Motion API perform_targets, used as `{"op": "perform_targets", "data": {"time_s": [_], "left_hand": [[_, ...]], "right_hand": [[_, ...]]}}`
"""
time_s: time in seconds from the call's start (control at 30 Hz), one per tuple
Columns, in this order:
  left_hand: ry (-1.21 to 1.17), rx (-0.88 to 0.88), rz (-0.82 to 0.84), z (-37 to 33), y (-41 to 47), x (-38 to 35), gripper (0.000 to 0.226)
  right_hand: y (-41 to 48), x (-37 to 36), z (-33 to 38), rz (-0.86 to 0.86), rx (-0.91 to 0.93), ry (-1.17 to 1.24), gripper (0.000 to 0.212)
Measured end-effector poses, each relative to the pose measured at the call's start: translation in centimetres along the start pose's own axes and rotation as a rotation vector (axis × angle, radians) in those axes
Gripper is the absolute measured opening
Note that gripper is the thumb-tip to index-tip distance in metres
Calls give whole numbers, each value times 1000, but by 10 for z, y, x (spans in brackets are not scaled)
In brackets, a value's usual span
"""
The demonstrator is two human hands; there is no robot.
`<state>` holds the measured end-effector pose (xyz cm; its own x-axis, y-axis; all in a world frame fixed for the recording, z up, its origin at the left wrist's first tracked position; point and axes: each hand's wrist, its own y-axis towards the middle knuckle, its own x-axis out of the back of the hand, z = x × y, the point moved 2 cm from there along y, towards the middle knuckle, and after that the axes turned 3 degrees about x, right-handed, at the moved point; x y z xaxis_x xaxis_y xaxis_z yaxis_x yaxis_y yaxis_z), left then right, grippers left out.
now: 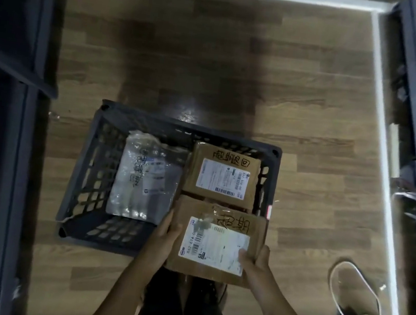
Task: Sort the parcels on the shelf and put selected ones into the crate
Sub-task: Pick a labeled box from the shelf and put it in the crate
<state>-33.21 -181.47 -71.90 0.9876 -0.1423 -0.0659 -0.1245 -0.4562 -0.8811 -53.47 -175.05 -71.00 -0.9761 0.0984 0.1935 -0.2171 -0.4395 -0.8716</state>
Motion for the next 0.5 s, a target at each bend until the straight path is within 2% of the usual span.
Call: {"op": "perform_targets", "data": {"time_s": [0.1,0.23,0.5], "left_hand": [[-11,6,-42,0,28,3,38],[32,-24,-45,-3,50,6,45],[301,19,-133,5,74,-5,41]], "right_hand": [[31,-3,6,-14,55,-72,30],[55,-4,10,-34,85,-66,31],[90,-14,-7,-57,-8,-207,50]]}}
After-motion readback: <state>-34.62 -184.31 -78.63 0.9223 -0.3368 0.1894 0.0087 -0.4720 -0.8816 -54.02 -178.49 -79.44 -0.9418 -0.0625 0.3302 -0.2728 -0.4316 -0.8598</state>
